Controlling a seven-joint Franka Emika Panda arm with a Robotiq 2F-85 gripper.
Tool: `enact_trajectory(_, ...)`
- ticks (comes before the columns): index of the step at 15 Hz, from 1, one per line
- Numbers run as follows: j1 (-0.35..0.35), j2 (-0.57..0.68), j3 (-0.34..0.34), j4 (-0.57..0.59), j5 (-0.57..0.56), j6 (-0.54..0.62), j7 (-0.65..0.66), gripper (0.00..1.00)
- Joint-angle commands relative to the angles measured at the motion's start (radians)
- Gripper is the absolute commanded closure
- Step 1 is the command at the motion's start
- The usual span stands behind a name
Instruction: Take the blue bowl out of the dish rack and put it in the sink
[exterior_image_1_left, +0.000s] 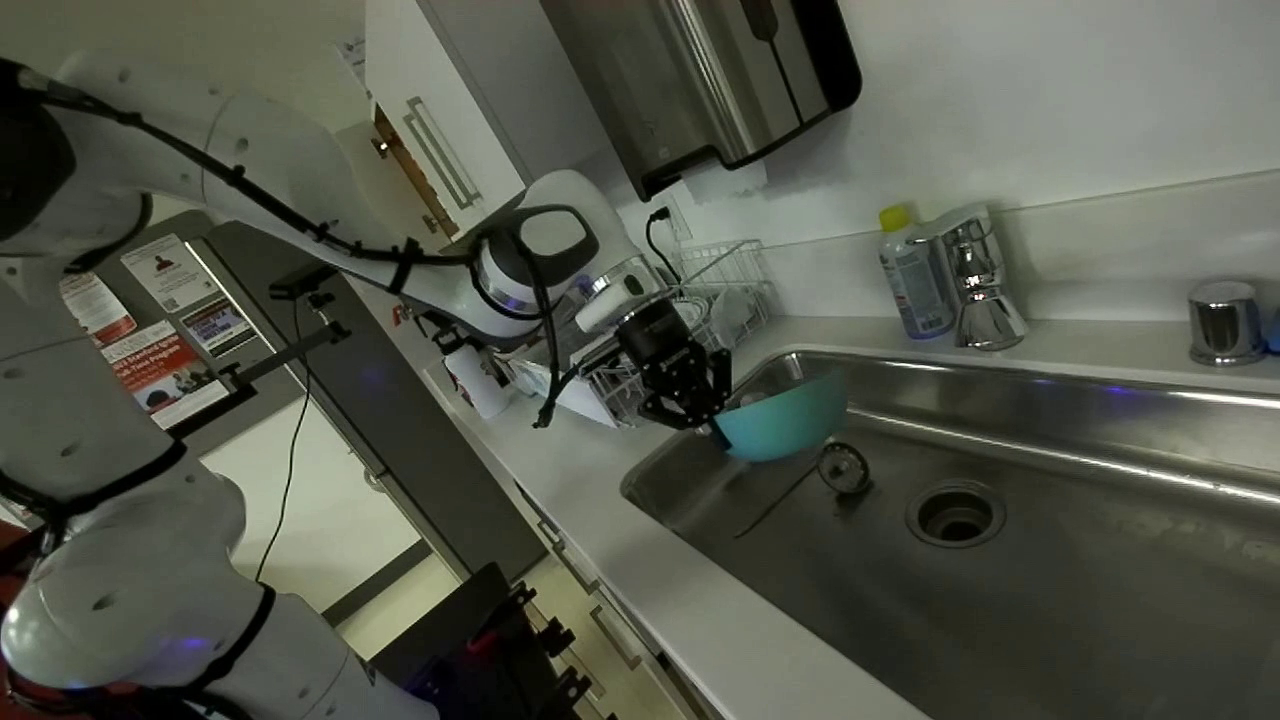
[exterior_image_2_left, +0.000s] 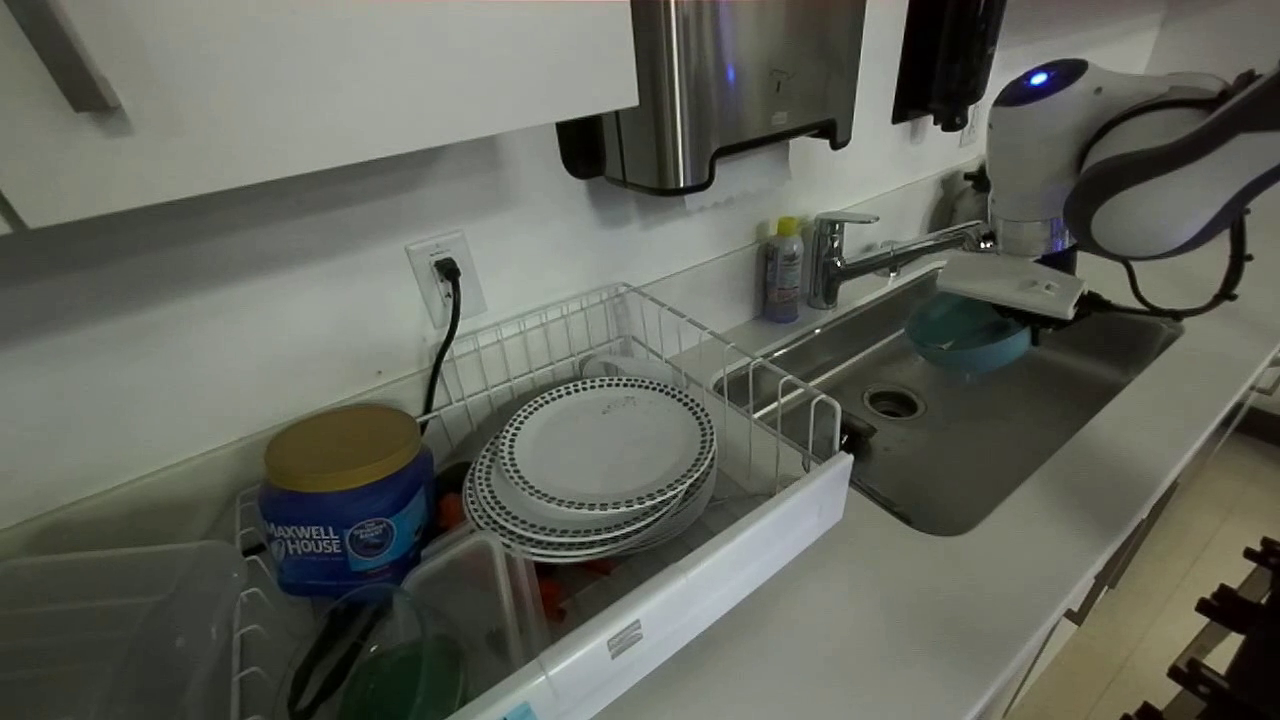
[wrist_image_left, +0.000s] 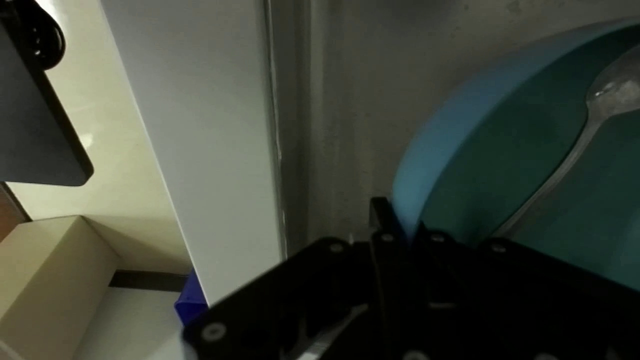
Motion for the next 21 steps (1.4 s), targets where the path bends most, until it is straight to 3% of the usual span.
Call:
enact_trajectory(1,0.012,0.003,-0.013,0.001,0.004,-0.001,0.0,0.95)
enact_trajectory(5,0.013,0.003,-0.013,0.001,0.004,0.0,0.004,0.99)
enact_trajectory(10,-0.014,0.166,-0.058,0.107,0.118,0.018,0.007,0.99)
enact_trajectory(13,-0.025,0.264,-0.105,0.153,0.148,0.122,-0.016,0.99)
enact_trajectory(18,-0.017,0.435,-0.191,0.224,0.182,0.389,-0.073,0.99)
enact_trajectory(21,0.012,0.518,-0.245,0.272,0.243,0.451,-0.088,0.99)
